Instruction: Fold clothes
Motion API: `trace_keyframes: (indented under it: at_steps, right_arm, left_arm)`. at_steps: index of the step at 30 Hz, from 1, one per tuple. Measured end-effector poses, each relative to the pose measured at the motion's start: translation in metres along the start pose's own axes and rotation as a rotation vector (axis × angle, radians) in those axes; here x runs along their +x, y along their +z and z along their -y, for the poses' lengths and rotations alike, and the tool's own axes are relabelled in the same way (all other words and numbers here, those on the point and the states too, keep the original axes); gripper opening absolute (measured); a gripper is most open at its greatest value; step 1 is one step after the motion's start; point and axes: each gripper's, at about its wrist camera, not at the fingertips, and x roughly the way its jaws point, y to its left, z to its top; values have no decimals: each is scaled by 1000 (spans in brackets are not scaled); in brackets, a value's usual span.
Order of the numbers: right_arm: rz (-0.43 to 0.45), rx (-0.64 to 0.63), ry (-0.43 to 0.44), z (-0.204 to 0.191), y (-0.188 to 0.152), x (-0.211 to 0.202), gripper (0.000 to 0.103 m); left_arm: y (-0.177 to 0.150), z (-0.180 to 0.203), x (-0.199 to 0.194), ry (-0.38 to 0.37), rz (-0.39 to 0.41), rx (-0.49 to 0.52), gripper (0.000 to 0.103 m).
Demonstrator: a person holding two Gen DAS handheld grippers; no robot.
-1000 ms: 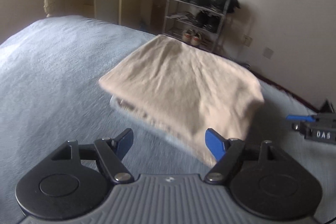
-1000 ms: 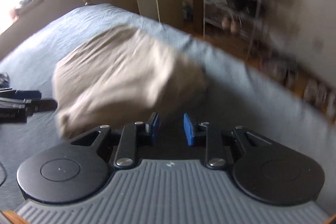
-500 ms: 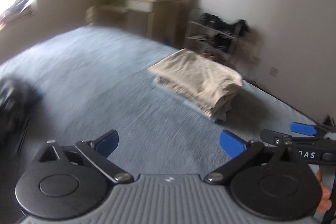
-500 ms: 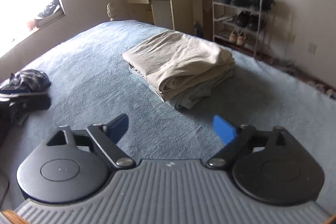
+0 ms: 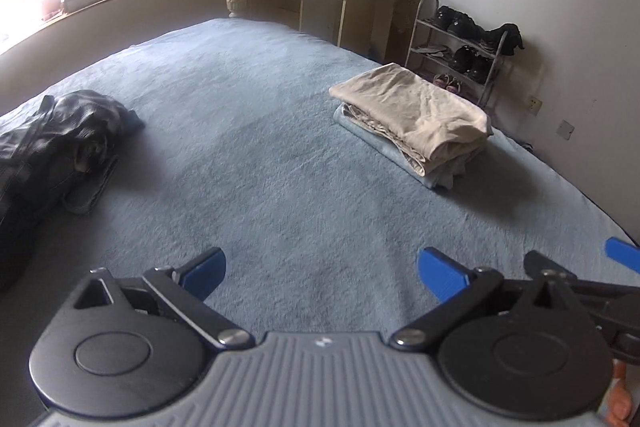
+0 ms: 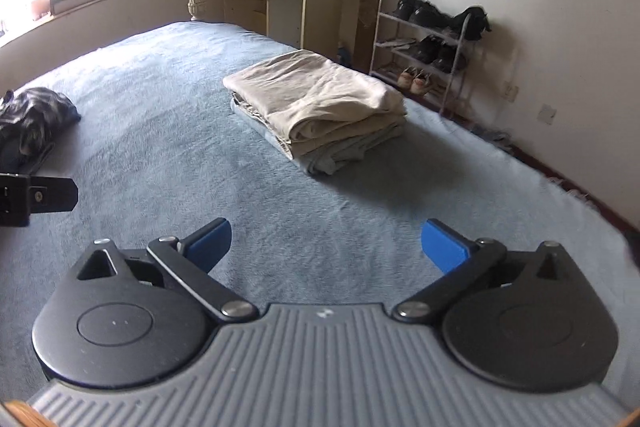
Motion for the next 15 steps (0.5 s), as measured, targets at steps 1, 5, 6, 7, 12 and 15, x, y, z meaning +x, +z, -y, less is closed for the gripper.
trace_keyframes:
  at_steps: [1,5,6,7,12,15]
  right_arm:
    - [10,-7,-12,-1,-1,-5,102]
    - [37,5,-19,-3,-2,-21,102]
    - [45,12,-8,-2,-3,-24,102]
    - [50,18,0,-1,-5,-27,102]
    - [34,44,-21,2,-7,-34,102]
    - [29,67,-23,5,-7,-37,102]
  left_arm:
    - [-2,0,-2,-13,-1,-8,103]
    - [-11,-1,-10,-70,-18,-35,103]
    - [-12,0,-11,-57,-19,-32,103]
    - [-13,1,-14,-35,-9,-18,103]
    - [-13,12,-32,61,65,63,103]
    - [-14,18,-39,62,78,68,103]
